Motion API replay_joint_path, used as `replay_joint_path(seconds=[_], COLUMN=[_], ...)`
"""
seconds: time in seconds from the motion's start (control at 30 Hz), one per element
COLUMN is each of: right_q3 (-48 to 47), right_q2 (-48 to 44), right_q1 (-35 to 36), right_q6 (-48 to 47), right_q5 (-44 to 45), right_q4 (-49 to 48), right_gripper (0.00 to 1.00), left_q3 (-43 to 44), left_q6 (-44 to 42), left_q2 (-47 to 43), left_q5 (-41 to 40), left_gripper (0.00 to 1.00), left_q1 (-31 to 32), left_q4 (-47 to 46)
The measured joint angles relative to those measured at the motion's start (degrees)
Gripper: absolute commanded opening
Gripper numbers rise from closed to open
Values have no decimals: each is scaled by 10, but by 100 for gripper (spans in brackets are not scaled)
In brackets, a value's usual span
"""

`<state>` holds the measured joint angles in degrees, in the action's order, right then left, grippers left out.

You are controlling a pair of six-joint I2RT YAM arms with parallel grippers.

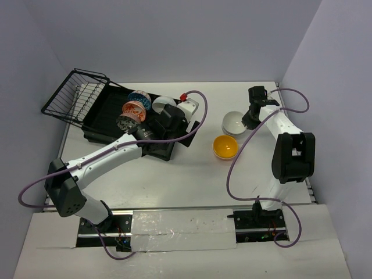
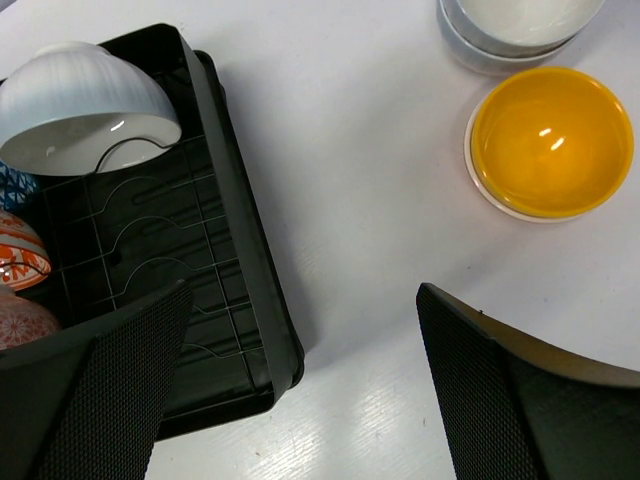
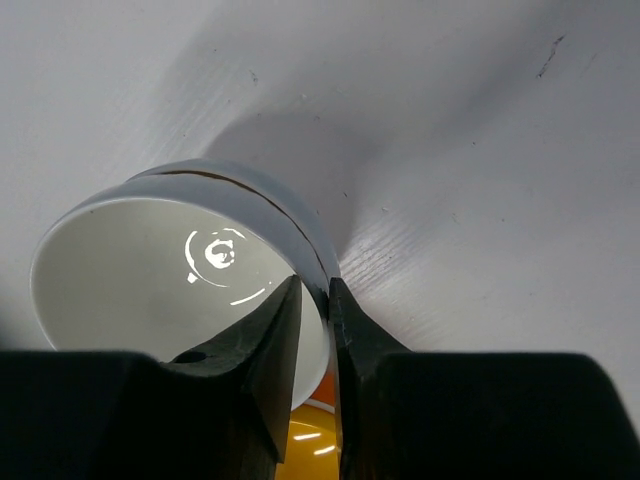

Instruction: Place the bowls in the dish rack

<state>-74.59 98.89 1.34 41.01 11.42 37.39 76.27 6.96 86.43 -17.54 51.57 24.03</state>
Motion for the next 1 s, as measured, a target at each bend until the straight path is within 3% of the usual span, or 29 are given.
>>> replay_joint_path(seconds=[0.27, 0.57, 1.0], right_q3=[0, 0, -16], right_q2=[0, -7, -98], right_q1=[0, 0, 23], right_q6=[-6, -29, -93], right_q5=[-4, -2, -22], right_q4=[-5, -5, 24], right_gripper=[0, 0, 0], left_q3=[-12, -20, -43], left_q6=[0, 0, -34], left_q2=[-5, -17, -49], left_q5=[-2, 1, 38], left_gripper=[99, 99, 99], left_q1=[0, 0, 0], left_q4=[9, 10, -4])
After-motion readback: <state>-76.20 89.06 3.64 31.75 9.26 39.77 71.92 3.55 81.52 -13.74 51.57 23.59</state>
